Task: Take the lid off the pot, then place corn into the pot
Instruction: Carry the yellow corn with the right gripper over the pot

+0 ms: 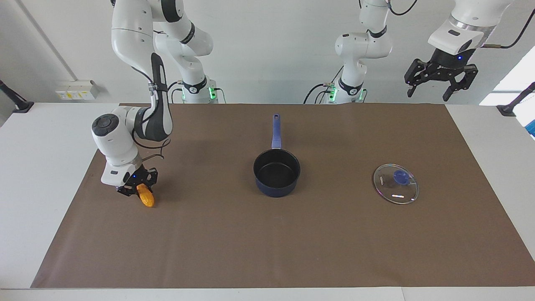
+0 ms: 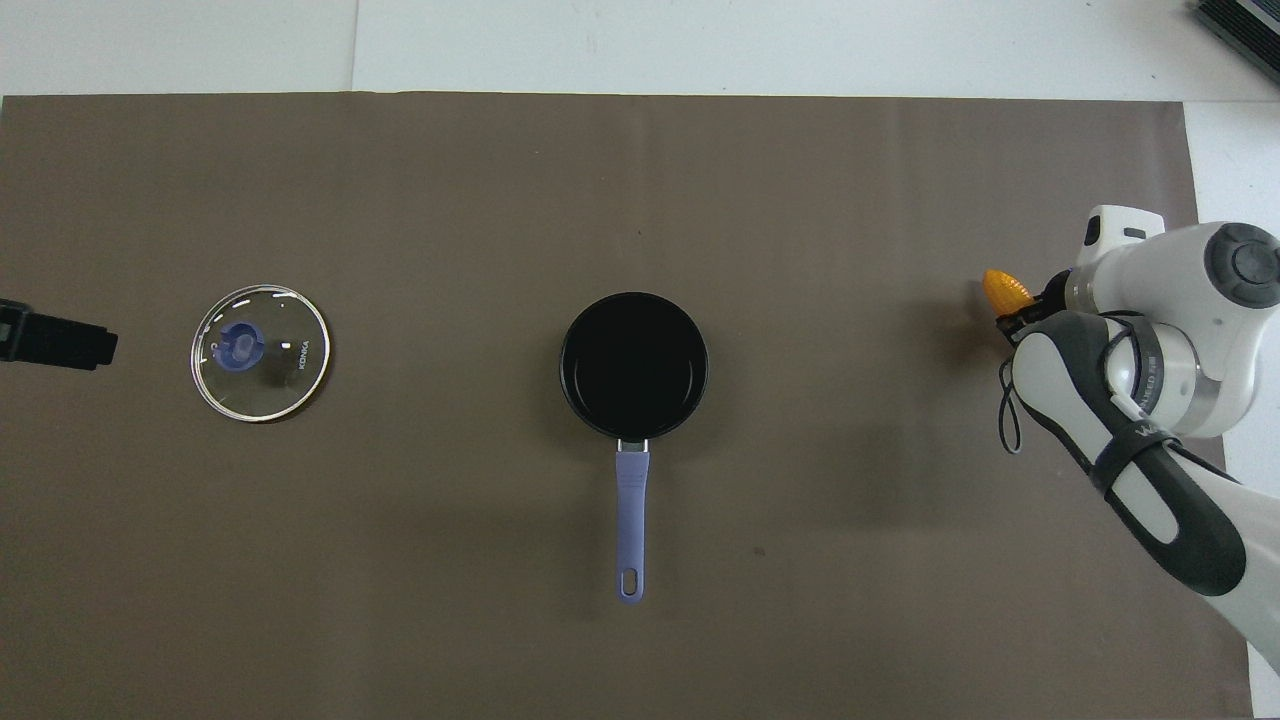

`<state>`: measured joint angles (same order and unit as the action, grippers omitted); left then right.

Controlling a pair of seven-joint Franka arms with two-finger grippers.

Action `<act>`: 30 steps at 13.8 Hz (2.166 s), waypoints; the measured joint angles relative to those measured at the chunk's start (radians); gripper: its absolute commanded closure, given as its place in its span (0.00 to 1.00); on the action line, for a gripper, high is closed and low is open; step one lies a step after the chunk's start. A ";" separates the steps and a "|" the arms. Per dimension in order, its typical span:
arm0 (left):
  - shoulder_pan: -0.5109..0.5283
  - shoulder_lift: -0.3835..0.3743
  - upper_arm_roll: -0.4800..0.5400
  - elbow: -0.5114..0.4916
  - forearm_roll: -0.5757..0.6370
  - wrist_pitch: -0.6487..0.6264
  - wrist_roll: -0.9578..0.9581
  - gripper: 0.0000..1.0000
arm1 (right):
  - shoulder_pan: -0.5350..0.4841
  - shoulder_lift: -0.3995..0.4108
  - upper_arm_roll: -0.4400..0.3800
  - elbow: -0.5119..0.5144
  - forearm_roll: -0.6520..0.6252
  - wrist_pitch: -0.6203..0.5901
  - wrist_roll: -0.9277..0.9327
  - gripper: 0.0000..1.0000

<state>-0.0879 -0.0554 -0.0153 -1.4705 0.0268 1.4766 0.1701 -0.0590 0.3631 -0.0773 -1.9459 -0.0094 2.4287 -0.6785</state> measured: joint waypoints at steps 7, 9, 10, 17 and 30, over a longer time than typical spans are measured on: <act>0.002 0.015 0.005 0.042 0.000 -0.036 -0.010 0.00 | 0.016 -0.099 0.015 0.048 0.003 -0.111 0.295 1.00; 0.002 0.017 0.003 0.045 0.000 -0.036 -0.033 0.00 | 0.037 -0.156 0.024 0.057 0.003 -0.192 0.397 1.00; 0.002 0.017 0.002 0.047 -0.002 -0.036 -0.044 0.00 | 0.055 -0.179 0.029 0.070 0.003 -0.247 0.462 1.00; 0.003 0.014 0.010 0.053 -0.012 -0.049 -0.057 0.00 | 0.292 -0.236 0.040 0.151 0.005 -0.422 0.990 1.00; 0.004 0.003 0.017 0.052 -0.012 -0.098 -0.071 0.00 | 0.631 -0.099 0.049 0.136 0.005 -0.121 1.352 1.00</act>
<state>-0.0839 -0.0522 0.0014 -1.4181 0.0144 1.3782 0.0989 0.5724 0.2637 -0.0281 -1.8095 -0.0044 2.3078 0.6732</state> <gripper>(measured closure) 0.000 0.608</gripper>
